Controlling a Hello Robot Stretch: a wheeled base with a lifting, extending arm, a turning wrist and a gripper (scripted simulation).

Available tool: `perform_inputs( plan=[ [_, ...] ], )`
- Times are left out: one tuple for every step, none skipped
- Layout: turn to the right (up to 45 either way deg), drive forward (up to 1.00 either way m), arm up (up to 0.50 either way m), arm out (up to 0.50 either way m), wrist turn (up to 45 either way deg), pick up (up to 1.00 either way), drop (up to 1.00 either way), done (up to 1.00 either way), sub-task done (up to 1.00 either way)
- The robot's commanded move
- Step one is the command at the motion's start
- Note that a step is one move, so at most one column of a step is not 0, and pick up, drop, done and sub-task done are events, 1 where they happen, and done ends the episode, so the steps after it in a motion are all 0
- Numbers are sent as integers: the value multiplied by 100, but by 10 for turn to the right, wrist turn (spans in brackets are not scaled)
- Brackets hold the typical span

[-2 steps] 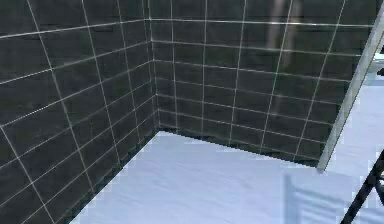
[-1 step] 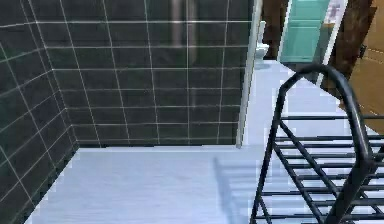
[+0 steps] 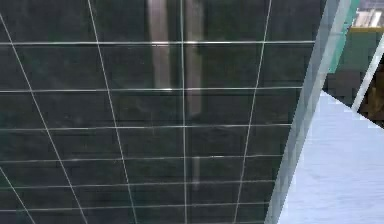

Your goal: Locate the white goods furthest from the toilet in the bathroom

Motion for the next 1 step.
perform_inputs(
  plan=[
    [330, 0, 0, 0, 0, 0, 0, 0, 0]
  ],
)
